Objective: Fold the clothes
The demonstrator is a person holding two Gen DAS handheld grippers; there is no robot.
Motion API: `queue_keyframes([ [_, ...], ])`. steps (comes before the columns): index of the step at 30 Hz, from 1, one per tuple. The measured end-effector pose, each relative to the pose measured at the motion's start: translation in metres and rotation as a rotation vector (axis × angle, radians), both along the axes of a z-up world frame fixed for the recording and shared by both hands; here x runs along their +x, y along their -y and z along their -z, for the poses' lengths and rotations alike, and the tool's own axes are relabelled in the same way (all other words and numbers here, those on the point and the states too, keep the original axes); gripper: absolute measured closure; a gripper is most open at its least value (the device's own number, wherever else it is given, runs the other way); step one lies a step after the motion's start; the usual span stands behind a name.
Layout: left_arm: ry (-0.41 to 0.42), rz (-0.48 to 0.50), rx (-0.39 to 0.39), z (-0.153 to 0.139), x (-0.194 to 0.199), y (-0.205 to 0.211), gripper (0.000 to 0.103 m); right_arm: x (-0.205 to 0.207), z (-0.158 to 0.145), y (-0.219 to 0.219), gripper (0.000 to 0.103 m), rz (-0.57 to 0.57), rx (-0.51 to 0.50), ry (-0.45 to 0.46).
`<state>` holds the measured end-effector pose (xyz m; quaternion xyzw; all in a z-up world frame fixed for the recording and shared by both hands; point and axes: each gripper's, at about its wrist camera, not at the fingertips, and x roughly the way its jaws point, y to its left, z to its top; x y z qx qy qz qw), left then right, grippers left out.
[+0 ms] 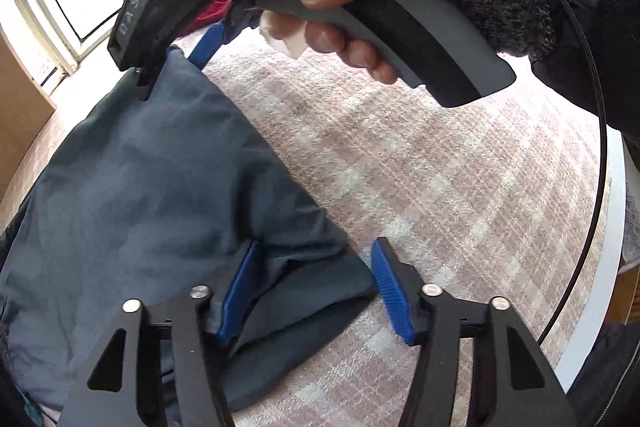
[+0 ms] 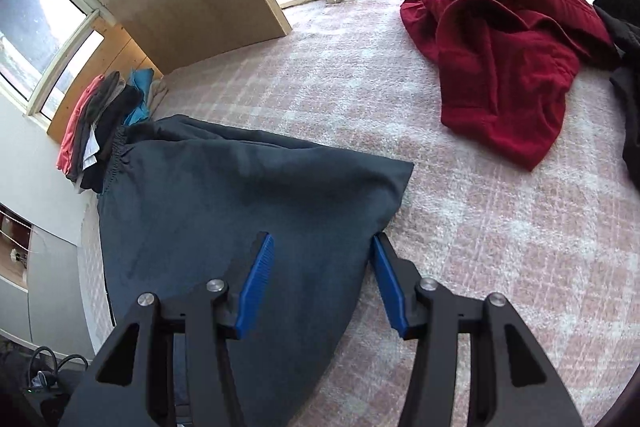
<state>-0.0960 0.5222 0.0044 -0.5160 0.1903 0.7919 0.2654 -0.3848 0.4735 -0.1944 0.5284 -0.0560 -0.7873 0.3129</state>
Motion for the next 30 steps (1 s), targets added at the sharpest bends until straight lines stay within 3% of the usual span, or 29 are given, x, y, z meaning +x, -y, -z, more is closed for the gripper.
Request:
queue_keyframes([
  [3,-0.005,-0.02,-0.004,-0.002,-0.004,0.003,0.085,-0.006,0.005,0.008,0.098,-0.008,0.006,0.023],
  [4,-0.008,-0.018,-0.002,-0.002,-0.004,0.004,0.091,-0.007,0.008,0.008,0.098,-0.006,-0.015,0.043],
  [6,0.01,-0.031,0.029,-0.002,-0.007,0.007,0.093,-0.009,0.012,0.004,0.098,-0.003,-0.077,0.081],
  [12,0.149,-0.149,0.268,-0.017,-0.023,0.039,0.096,-0.015,0.013,-0.032,0.098,0.116,-0.368,0.225],
  [15,0.148,-0.18,0.37,-0.036,-0.022,0.051,0.097,-0.015,0.006,-0.051,0.099,0.167,-0.522,0.255],
  [17,0.128,-0.167,0.376,-0.049,-0.02,0.046,0.097,-0.011,0.0,-0.061,0.099,0.182,-0.581,0.259],
  [20,0.1,-0.098,0.354,-0.062,-0.006,0.024,0.097,-0.002,-0.015,-0.079,0.1,0.199,-0.631,0.251],
  [23,0.115,-0.038,0.422,-0.074,-0.006,0.044,0.097,0.011,-0.032,-0.106,0.1,0.232,-0.667,0.24],
  [30,0.089,0.132,0.513,-0.102,0.006,0.032,0.097,0.035,-0.074,-0.138,0.1,0.323,-0.614,0.159],
])
